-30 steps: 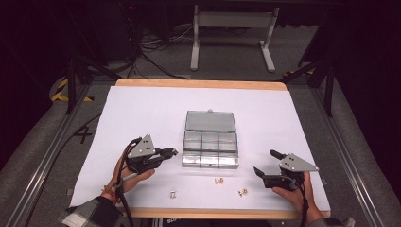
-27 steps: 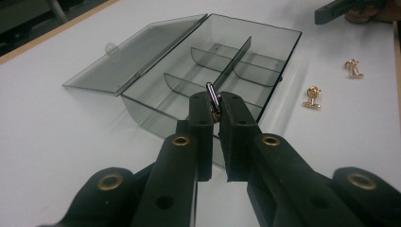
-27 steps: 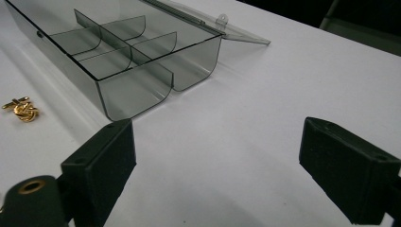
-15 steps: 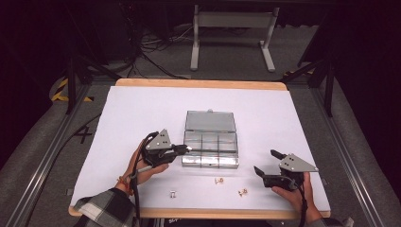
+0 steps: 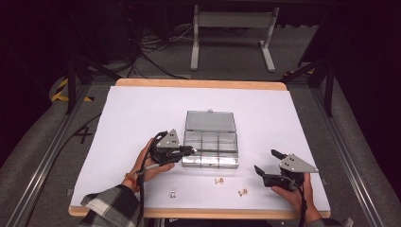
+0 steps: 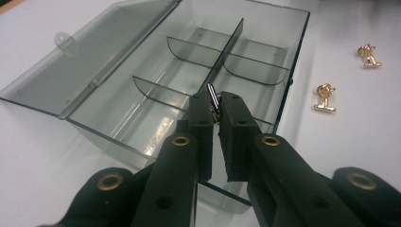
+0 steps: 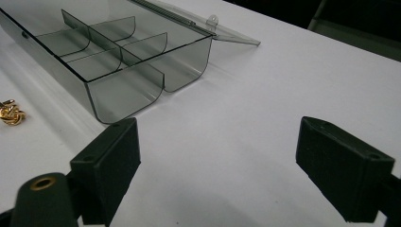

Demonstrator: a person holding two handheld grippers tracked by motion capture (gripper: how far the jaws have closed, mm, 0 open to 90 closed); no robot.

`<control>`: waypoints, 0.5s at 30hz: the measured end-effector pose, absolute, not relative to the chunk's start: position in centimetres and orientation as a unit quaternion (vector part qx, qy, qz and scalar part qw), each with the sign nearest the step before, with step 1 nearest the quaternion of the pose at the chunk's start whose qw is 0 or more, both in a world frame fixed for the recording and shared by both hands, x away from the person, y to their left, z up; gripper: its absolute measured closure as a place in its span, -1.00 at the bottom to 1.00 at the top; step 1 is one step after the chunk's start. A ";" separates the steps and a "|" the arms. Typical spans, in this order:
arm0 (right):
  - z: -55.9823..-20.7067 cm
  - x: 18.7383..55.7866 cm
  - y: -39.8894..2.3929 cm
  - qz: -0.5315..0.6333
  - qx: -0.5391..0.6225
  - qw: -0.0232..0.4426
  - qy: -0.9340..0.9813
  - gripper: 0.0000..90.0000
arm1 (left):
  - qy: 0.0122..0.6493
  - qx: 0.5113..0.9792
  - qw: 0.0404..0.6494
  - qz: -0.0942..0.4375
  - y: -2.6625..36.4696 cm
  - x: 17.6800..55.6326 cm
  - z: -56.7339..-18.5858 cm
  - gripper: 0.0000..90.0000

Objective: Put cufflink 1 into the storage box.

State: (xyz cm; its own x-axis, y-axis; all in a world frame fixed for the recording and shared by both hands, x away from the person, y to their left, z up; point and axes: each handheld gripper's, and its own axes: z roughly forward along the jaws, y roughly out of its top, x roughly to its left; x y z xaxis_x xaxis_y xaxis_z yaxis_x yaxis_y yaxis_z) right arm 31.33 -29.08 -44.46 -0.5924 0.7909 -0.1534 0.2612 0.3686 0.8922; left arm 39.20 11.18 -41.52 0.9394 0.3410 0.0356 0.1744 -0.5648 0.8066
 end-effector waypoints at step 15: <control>-44.5 31.2 -29.0 0.446 0.338 0.300 0.773 -0.65 | 0.142 0.888 0.427 0.089 10.6 39.6 -42.2 0.87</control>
State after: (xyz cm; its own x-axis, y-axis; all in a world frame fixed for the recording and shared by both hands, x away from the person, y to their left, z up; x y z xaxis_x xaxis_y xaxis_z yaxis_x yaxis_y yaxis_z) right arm 31.23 -28.98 -44.49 -0.5916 0.7898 -0.1620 0.2550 0.3740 0.8917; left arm 39.58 10.60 -42.16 0.9437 0.3289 0.0361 0.1772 -0.5944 0.7844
